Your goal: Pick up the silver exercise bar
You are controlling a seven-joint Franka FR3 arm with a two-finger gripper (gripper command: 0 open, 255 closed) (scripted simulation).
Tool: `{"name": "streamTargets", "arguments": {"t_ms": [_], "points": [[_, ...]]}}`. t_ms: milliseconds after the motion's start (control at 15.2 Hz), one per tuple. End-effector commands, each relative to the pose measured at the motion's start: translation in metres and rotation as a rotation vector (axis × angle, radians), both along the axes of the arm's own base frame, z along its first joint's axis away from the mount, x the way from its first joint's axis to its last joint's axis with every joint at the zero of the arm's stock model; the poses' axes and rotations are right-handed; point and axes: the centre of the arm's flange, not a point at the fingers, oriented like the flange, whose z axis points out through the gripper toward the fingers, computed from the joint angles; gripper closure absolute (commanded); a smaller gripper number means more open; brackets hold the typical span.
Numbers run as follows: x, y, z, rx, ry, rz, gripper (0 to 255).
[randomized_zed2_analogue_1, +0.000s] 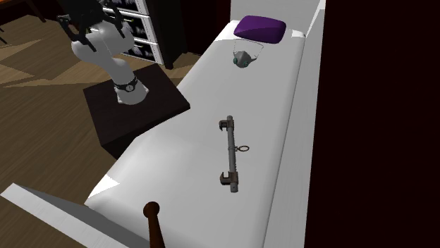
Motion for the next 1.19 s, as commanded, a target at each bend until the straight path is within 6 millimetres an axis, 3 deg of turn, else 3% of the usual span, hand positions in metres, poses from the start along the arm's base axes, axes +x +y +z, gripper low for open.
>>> {"name": "streamTargets", "arguments": {"t_ms": [0, 1122], "points": [[0.000, 0.000, 0.000, 0.000, 0.000, 0.000, 0], [0.111, 0.116, -0.161, -0.035, 0.014, -0.058, 0]]}}
